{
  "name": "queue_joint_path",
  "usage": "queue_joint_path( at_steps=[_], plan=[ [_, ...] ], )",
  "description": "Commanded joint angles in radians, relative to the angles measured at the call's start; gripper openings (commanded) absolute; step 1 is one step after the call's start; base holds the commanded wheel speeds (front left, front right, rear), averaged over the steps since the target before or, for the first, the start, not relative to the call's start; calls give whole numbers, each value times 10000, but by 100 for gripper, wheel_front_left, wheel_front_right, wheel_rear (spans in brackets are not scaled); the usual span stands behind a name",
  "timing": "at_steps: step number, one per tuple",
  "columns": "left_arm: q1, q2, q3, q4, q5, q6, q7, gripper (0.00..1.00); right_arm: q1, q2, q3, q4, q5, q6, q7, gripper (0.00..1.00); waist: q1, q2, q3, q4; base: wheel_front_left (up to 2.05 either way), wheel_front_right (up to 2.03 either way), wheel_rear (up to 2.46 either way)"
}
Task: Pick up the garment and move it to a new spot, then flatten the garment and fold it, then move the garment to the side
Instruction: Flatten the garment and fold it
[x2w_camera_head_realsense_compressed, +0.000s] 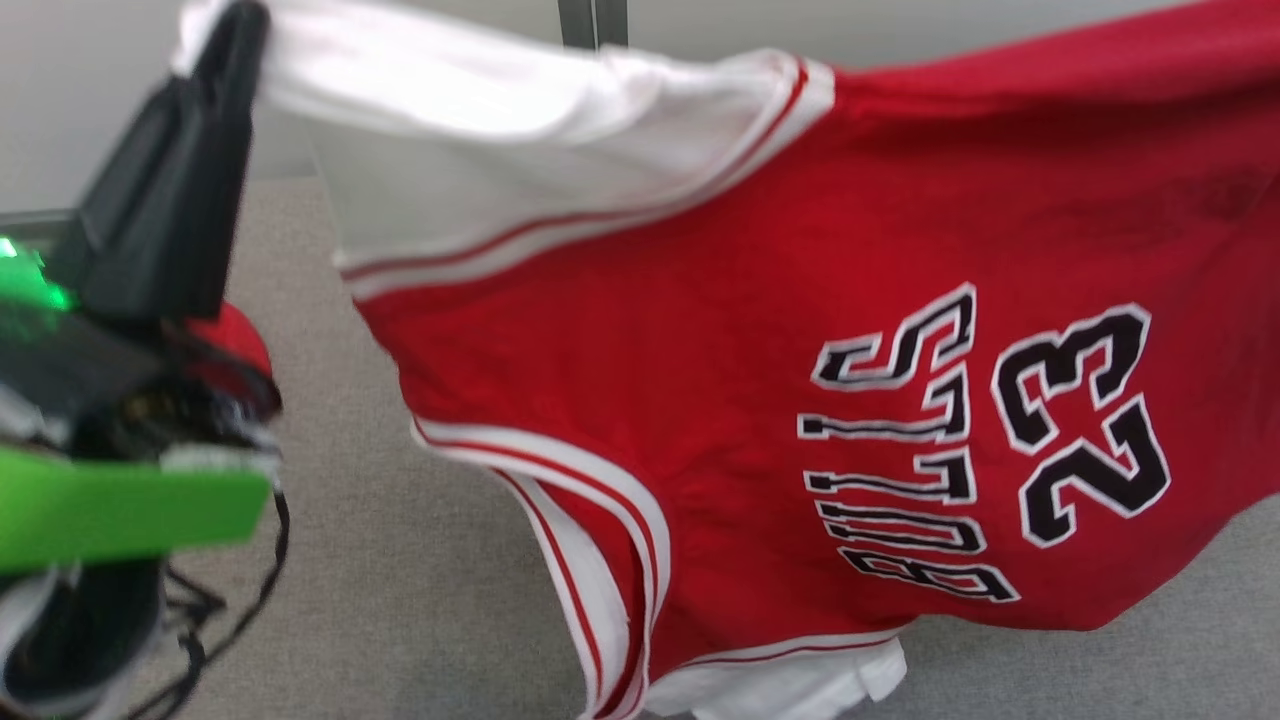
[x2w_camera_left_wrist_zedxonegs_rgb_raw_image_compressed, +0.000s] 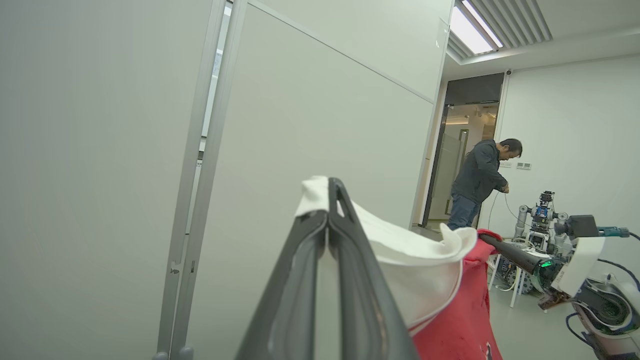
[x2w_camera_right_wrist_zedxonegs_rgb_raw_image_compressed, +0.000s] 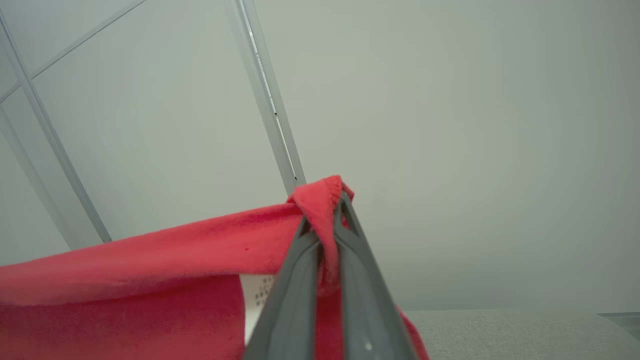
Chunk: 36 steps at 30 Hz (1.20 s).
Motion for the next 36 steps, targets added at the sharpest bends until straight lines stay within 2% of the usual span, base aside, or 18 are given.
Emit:
queue_joint_path(
  at_steps=[1, 5, 8, 10, 12, 13, 17, 19, 23, 26, 31, 33, 36],
  plan=[
    [-1001, -23, -36, 588, 72, -56, 231, 0, -746, -139, 162, 276, -254, 4, 220, 0, 0, 0, 1475, 202, 0, 0, 0],
    [-4167, -515, -533, 3059, 424, -339, 831, 0, -3213, -99, 708, 1518, -906, 4, 677, 0, 0, 0, 3050, 326, 0, 0, 0],
    [-6572, -1074, -890, 5283, 1007, -686, 696, 0, -5384, 187, 1197, 2782, -1741, 4, 517, 0, 0, 0, 4238, 388, 0, 0, 0],
    [-8001, -1443, -948, 6850, 1392, -935, 251, 0, -6763, 510, 1462, 3679, -2401, 4, 83, 0, 0, 0, 4870, 402, 0, 0, 0],
    [-9214, -1830, -901, 8272, 1788, -1142, -485, 0, -8034, 814, 1696, 4484, -2996, 4, -703, 0, 0, 0, 5341, 433, 0, 0, 0],
    [-9691, -2082, -891, 9087, 1891, -1387, -989, 0, -8540, 998, 1785, 5057, -3343, 2, -1243, 0, 0, 0, 5444, 443, 0, 0, 0],
    [-10985, -2572, -750, 11509, 2288, -1977, -2766, 0, -9886, 1432, 2055, 6885, -4166, 4, -3010, 0, 0, 0, 5491, 417, 0, 0, 0],
    [-11369, -2866, -746, 12290, 2384, -2181, -3435, 0, -10319, 1385, 2295, 7588, -4408, 4, -3560, 0, 0, 0, 5623, 468, 0, 0, 0],
    [-10990, -3300, -940, 13335, 2609, -2651, -4206, 0, -9970, 1290, 2701, 8662, -4022, 4, -4375, 0, 0, 0, 5554, 625, 0, 0, 0],
    [-10116, -3374, -1060, 13404, 2869, -2973, -4418, 0, -9154, 996, 3141, 9076, -3447, 4, -4847, 0, 0, 0, 5245, 659, 0, 0, 0],
    [-6776, -3587, -799, 12242, 2741, -3354, -4465, 0, -6519, 424, 4050, 8980, -1914, 3, -5430, 0, 0, 0, 4425, 728, 0, 0, 0],
    [-5143, -3631, -680, 11358, 2938, -3398, -4470, 0, -5326, 69, 4306, 8710, -1239, 3, -5582, 0, 0, 0, 3981, 787, 0, 0, 0],
    [-2676, -3851, -564, 10020, 3212, -3238, -4473, 0, -3459, -413, 4548, 8296, -433, 3, -5752, 0, 0, 0, 3298, 914, 0, 0, 0]
  ],
)
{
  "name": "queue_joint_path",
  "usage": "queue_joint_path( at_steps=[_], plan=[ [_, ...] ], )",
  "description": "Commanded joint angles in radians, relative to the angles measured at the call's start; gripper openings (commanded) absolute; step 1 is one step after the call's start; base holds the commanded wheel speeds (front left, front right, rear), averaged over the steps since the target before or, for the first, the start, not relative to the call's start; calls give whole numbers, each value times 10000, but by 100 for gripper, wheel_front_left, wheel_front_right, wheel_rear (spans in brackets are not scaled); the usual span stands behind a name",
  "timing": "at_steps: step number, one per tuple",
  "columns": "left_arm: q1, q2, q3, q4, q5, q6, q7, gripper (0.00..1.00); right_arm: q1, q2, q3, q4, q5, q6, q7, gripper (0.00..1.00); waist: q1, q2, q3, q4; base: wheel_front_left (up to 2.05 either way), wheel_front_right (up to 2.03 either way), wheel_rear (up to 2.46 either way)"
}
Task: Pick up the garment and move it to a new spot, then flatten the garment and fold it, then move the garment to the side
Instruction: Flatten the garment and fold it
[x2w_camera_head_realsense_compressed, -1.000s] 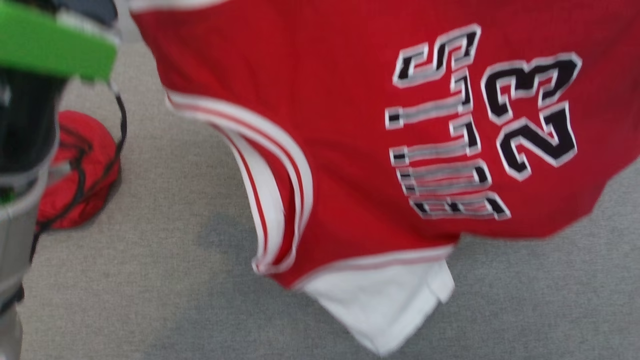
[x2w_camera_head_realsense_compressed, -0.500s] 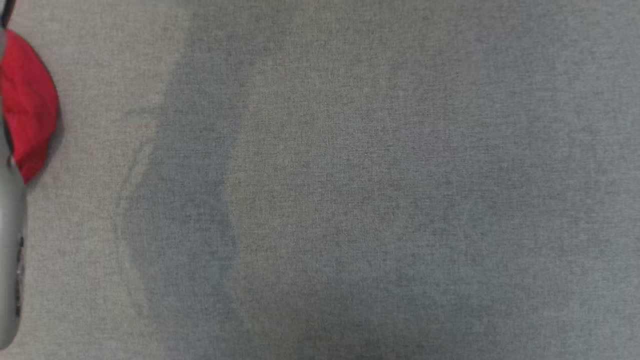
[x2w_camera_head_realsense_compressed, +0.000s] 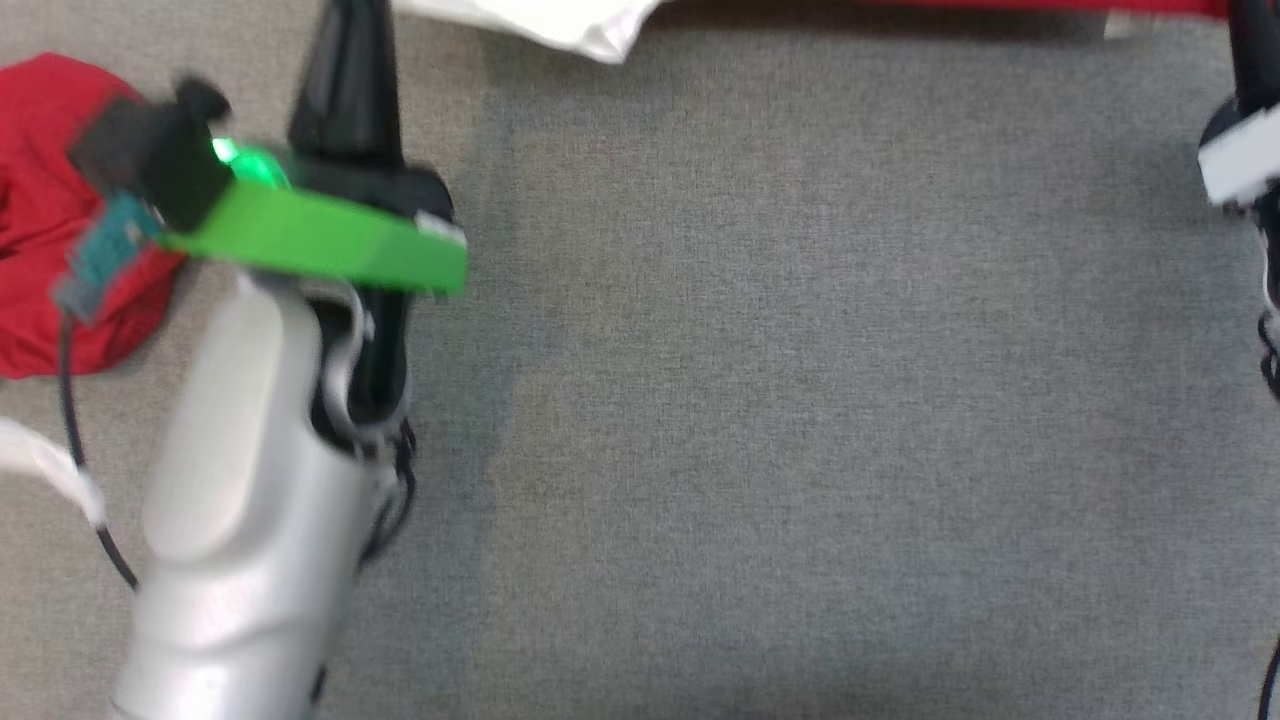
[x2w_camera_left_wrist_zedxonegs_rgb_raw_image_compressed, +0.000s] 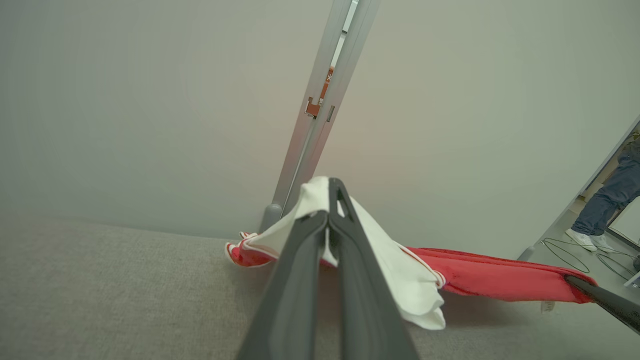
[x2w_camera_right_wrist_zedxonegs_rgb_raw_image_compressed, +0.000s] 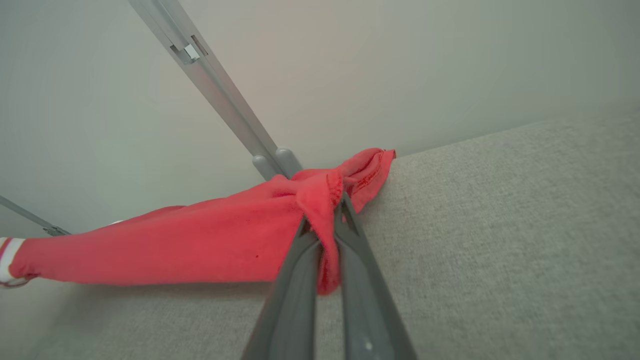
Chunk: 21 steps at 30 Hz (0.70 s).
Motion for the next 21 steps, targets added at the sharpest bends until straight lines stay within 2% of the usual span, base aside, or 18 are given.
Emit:
queue_joint_path(
  at_steps=[1, 4, 7, 12, 16, 21],
  plan=[
    [1115, -121, 3, -551, 192, 114, -51, 0, 864, -278, 5, -157, 279, -3, -162, 0, 0, 0, -1311, 231, 0, 0, 0],
    [3489, -363, 6, -1894, -34, 204, -53, 0, 2454, -476, -32, -456, 879, -3, -359, 0, 0, 0, -2013, 314, 0, 0, 0],
    [5970, -516, 184, -3251, -268, 523, -50, 0, 4181, -585, -89, -696, 1295, -9, -608, 0, 0, 0, -2772, 446, 0, 0, 0],
    [9245, -591, 129, -4335, -336, 1143, -54, 0, 7026, -549, -445, -1190, 1759, -11, -862, 0, 0, 0, -3786, 921, 0, 0, 0],
    [10812, -553, -59, -4792, -485, 1418, -23, 0, 9056, -314, -776, -1938, 1918, -11, -1017, 0, 0, 0, -4012, 1341, 0, 0, 0],
    [11632, -405, -481, -5420, -595, 1469, 412, 0, 10909, 165, -1309, -3334, 2063, -8, -983, 0, 0, 0, -3901, 1694, 0, 0, 0]
  ],
)
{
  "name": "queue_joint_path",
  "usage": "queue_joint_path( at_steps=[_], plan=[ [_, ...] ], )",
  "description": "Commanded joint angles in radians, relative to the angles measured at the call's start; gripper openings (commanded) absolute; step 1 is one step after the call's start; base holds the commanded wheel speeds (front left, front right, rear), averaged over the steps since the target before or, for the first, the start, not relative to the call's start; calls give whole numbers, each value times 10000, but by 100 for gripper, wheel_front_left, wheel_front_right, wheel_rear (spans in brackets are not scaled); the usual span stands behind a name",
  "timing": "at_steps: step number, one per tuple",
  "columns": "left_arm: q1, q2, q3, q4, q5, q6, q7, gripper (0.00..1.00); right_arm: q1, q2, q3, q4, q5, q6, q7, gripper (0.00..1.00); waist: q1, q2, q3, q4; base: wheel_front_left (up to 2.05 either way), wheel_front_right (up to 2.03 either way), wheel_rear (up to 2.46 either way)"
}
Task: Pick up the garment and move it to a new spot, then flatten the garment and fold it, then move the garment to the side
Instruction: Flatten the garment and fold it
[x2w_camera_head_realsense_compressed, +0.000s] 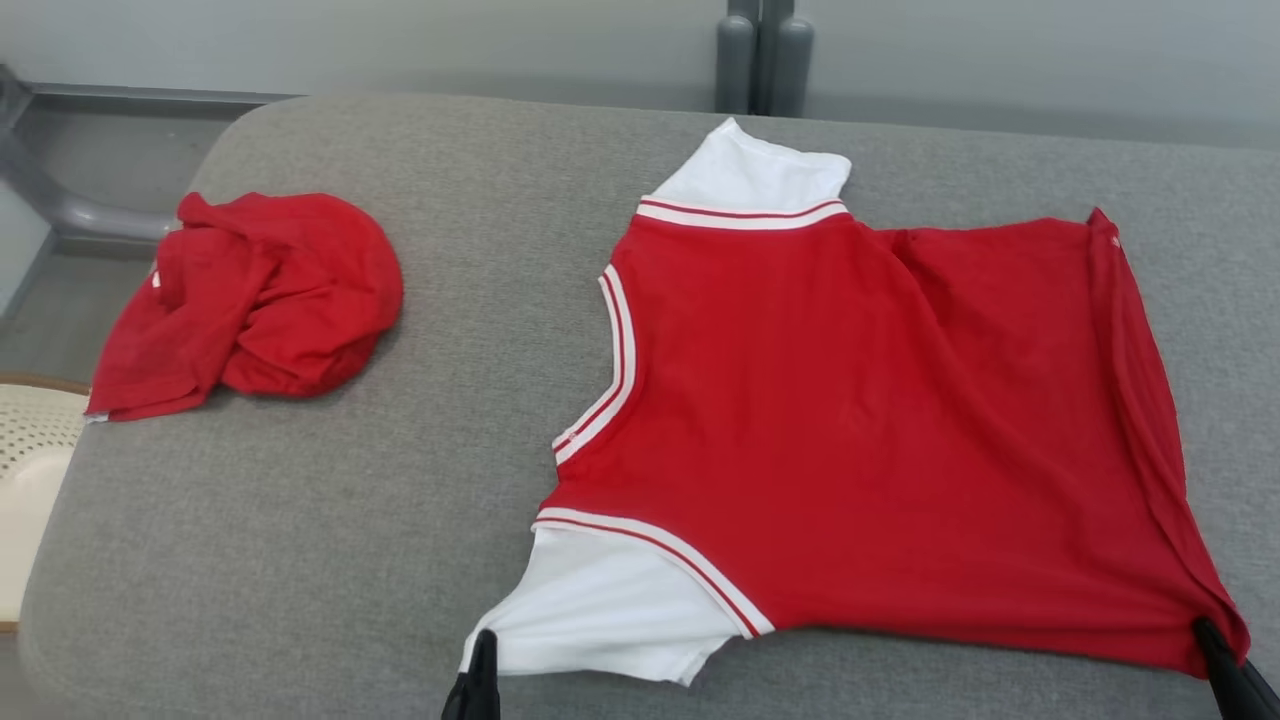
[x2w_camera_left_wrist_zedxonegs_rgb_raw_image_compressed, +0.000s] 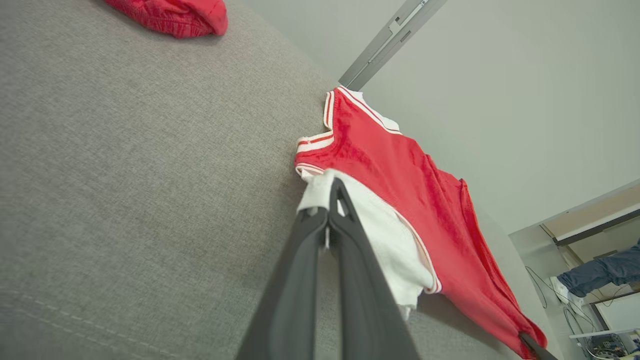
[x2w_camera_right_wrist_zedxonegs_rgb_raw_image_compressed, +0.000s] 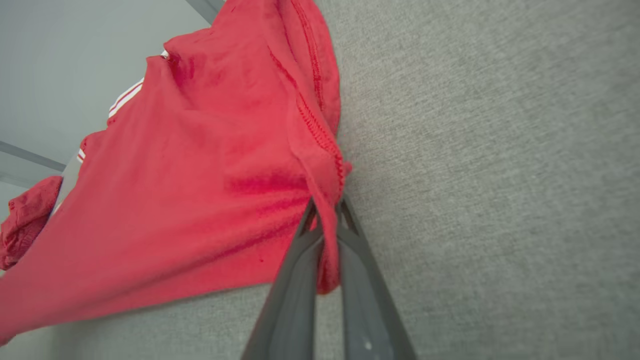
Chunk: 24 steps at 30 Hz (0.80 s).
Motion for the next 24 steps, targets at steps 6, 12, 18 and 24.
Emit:
queue_joint_path(
  at_steps=[6, 12, 18, 24],
  plan=[
    [-372, 310, -39, -167, 59, 102, 514, 0, 307, 267, -517, -933, -542, -12, 619, 0, 1, -1, 13, 189, 0, 0, 0],
    [-930, 560, 22, -412, 133, 145, 983, 0, -59, 510, -935, -1383, -970, -7, 1373, 0, 1, -1, 142, -263, 0, 0, 0],
    [-1624, 813, 147, -791, 141, 258, 1586, 0, -220, 476, -1202, -1848, -1245, -7, 2444, 0, 1, -1, 319, -627, 0, 0, 0],
    [-3051, 1066, 289, -822, 345, 412, 2331, 0, -1071, 323, -950, -2084, -1969, -7, 3772, 0, 1, -1, 531, -883, 0, 0, 0]
  ],
)
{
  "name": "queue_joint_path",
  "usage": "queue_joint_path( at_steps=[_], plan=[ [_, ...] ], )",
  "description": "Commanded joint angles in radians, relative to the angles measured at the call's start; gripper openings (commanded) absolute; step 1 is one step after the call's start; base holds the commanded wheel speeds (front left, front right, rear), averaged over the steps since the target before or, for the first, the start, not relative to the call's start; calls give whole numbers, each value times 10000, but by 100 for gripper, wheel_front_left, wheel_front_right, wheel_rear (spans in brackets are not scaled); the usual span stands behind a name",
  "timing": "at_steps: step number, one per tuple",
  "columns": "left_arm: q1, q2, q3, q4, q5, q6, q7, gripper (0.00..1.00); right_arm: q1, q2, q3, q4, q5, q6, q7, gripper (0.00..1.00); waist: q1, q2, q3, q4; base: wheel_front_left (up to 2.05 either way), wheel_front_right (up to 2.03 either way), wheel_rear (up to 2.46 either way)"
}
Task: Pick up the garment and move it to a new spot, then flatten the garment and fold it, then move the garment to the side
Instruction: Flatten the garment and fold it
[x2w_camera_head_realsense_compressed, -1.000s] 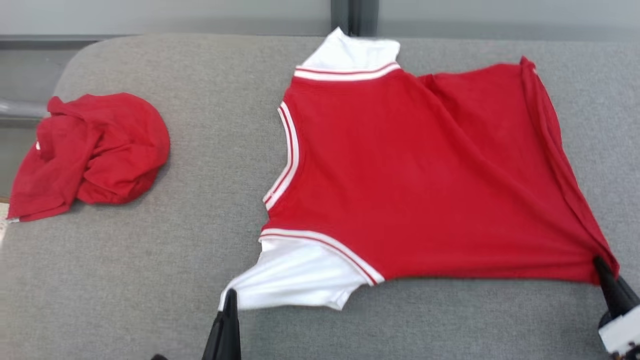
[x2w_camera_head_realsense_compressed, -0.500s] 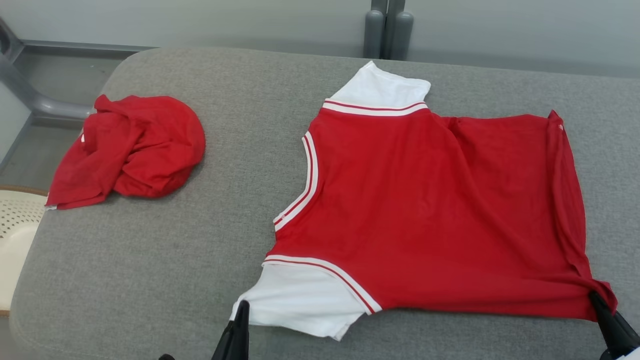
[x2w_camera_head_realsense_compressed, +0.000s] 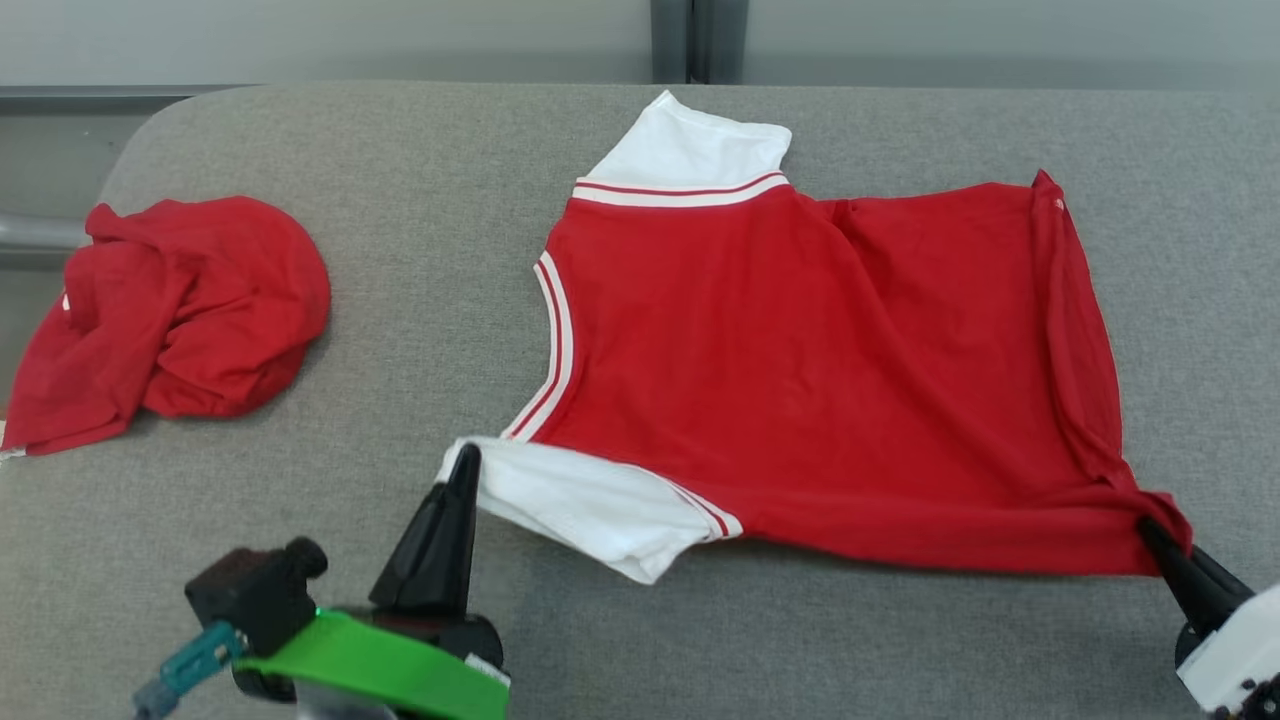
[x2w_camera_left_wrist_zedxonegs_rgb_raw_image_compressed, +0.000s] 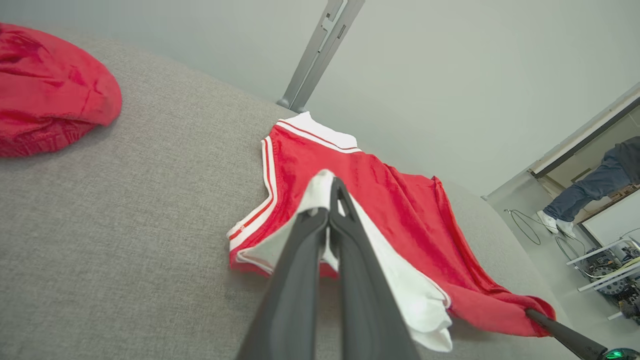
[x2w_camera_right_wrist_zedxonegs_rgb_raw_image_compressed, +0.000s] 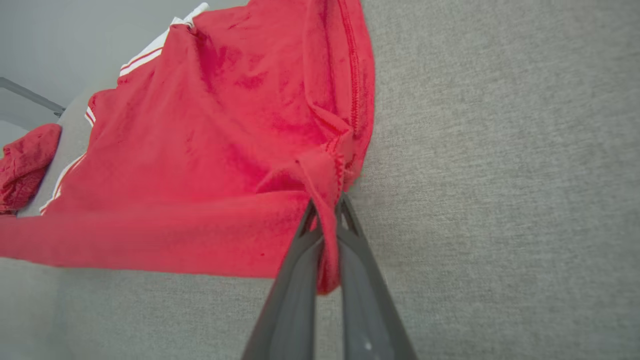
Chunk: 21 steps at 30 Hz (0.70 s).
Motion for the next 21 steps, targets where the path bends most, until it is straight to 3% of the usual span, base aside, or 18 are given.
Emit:
queue_joint_path(
  at_steps=[1, 12, 21],
  plan=[
    [-532, 85, 22, 70, 61, 5, 181, 0, -339, -11, 21, -55, -170, 1, 275, 0, 1, -1, 129, -124, 0, 0, 0],
    [-4095, -164, -478, 2305, 362, -406, 1508, 0, -2319, -56, -105, -99, -1117, 1, 1925, 0, 1, -1, 683, -363, 0, 0, 0],
    [-6004, -516, -734, 4607, 595, -886, 1345, 0, -3412, 127, 247, 377, -1478, 1, 2507, 0, 1, -1, 1191, -550, 0, 0, 0]
  ],
)
